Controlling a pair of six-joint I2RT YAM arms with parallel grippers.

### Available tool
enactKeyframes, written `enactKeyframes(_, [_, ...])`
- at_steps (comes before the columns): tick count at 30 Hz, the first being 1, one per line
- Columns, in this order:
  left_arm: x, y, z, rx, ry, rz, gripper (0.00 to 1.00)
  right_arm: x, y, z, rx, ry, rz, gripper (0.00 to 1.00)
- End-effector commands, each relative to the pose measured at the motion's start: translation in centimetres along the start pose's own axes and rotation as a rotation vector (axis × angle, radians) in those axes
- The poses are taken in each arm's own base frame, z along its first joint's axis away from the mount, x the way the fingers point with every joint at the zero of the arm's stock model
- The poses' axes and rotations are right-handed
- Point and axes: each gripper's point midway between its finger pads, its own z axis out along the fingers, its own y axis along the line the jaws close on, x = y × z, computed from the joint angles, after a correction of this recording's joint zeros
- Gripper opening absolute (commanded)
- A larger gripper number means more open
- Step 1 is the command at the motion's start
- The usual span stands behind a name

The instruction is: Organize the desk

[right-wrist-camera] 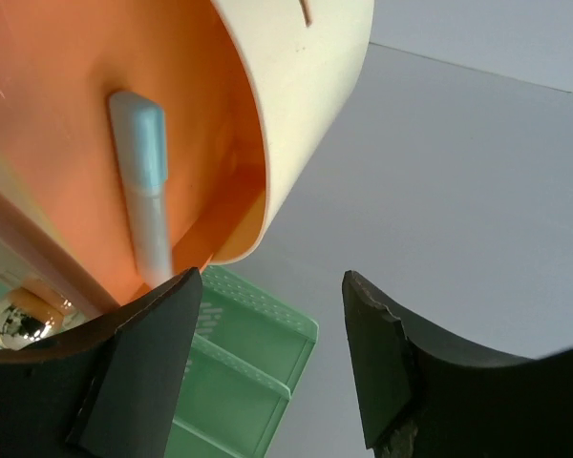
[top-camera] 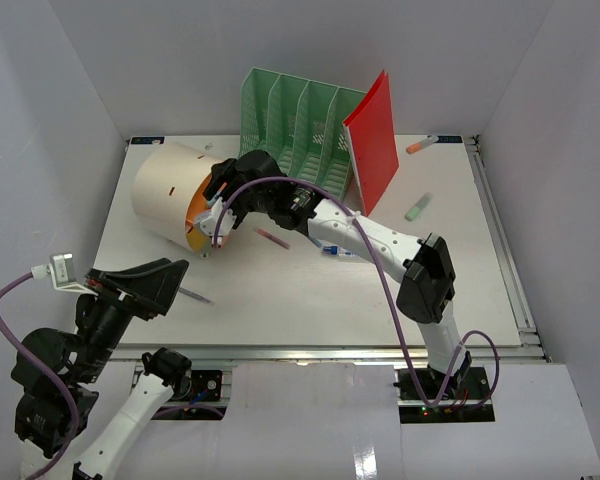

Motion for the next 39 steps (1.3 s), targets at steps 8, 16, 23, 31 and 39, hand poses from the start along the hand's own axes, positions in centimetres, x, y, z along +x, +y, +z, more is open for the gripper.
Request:
enactKeyframes(8, [0.9, 0.2, 0.7, -0.003, 0.046, 0.017, 0.98, 0.4, -8.9, -6.9, 0.221, 0.012, 0.113, 0.73])
enactKeyframes(16, [6.1, 2.2, 2.8, 0.016, 0.237, 0.082, 0.98, 4.4, -8.0, -15.7, 0.253, 0.025, 0.612, 0.91])
enactKeyframes(23, [10.8, 3.7, 4.1, 0.086, 0.369, 0.092, 0.98, 16.5, 4.2, -25.0, 0.250, 0.280, 1.186, 0.90])
enactKeyframes(31, [13.6, 5.1, 4.6, 0.100, 0.443, 0.083, 0.98, 24.4, 21.5, -30.2, 0.404, 0.688, 1.944, 0.89])
enactKeyframes(39, [13.4, 4.8, 3.9, 0.124, 0.437, 0.092, 0.98, 30.5, 31.6, -29.3, 0.668, 1.163, 2.289, 0.98])
